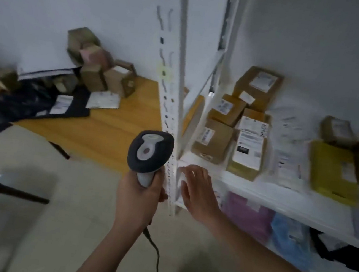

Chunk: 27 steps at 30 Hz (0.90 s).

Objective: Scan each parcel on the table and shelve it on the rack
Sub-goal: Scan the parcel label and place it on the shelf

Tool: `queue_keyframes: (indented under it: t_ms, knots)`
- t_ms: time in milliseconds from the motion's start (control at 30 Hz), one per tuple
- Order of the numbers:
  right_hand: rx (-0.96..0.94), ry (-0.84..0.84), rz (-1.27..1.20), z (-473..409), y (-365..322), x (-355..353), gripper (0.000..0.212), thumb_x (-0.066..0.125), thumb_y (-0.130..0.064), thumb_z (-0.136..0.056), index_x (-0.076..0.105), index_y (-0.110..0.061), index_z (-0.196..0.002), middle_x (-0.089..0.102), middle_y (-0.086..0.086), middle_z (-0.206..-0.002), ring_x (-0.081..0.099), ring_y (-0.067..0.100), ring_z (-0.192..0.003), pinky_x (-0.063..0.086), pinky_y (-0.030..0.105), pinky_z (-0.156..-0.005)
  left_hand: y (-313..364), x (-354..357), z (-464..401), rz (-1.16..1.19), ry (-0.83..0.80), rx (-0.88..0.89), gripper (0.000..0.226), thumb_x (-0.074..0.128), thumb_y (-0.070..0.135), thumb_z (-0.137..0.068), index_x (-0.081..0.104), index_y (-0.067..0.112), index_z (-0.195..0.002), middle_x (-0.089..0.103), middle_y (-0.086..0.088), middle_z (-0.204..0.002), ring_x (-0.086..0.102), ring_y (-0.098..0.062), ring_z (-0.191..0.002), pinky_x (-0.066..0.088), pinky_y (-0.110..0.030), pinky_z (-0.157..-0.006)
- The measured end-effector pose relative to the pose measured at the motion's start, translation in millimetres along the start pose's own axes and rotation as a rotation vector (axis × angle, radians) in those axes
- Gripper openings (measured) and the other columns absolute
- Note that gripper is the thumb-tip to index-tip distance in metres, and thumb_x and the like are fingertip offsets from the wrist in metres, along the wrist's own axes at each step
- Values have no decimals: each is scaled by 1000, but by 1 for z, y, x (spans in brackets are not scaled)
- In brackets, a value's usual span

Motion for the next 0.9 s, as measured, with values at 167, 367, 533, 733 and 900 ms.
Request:
queue_keyframes:
  t_ms: [167,367,533,733,900]
  knots:
    - [-40,-108,-91,-56,-81,65,37,35,-22,-94,48,-15,-128,50,7,-120,46,27,-107,44,40,-88,-27,-93,-49,32,150,-45,43,58,29,-96,63,-2,-66,68,-5,-55,68,-15,-52,46,-22,-52]
    - [33,-170,-88,-144,-118,115,35,45,-20,-98,45,-19,-133,46,5,-126,41,24,-115,42,39,-92,-54,-149,-110,118,245,-107,44,58,29,-96,63,-3,-66,67,-7,-54,70,-18,-55,51,-25,-52]
    - [149,-254,-90,-230,-125,169,35,39,-26,-102,41,-21,-136,41,2,-134,35,22,-125,38,35,-98,-77,-179,-180,131,243,-157,43,60,30,-95,62,-4,-68,66,-7,-54,69,-17,-53,50,-21,-44]
    - [416,-312,-260,-356,-123,263,31,41,-22,-101,46,-17,-132,45,8,-132,35,25,-125,32,34,-100,-109,-206,-310,107,222,-196,47,59,26,-95,60,-5,-61,64,-10,-50,68,-21,-51,60,-43,-60]
    - [849,-355,-501,-449,-116,317,45,49,-30,-99,44,-6,-137,47,14,-137,46,32,-124,39,43,-106,-130,-219,-402,114,184,-275,45,61,25,-94,61,-6,-62,63,-12,-50,67,-23,-52,60,-43,-60]
Point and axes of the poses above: each hand's wrist, its own z-axis away from the middle knuckle, its own x-axis out of the palm, y = z × x, the point moved 2 cm from there along -z, towards the middle knuckle
